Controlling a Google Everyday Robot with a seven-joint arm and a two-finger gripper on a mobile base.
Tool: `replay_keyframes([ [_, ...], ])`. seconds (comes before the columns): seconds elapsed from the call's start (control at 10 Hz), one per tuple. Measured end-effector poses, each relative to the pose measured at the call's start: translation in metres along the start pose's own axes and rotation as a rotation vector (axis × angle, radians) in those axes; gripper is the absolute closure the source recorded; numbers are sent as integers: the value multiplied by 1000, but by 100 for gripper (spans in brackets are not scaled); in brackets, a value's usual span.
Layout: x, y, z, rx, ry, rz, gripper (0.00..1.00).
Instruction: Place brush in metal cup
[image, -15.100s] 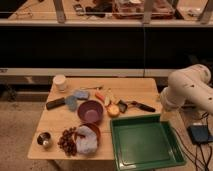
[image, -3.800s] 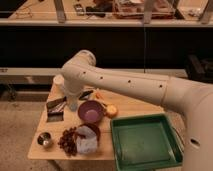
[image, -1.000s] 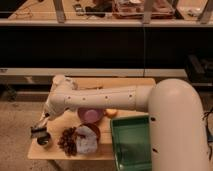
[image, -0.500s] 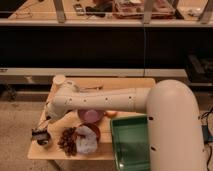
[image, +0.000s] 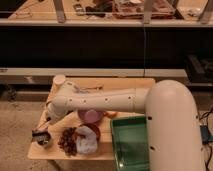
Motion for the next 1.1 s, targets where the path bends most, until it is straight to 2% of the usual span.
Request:
replay_keyframes([
  [0.4, 3, 3, 4, -7, -6, 15, 100],
  [1.1, 5, 2, 15, -42, 0, 5, 100],
])
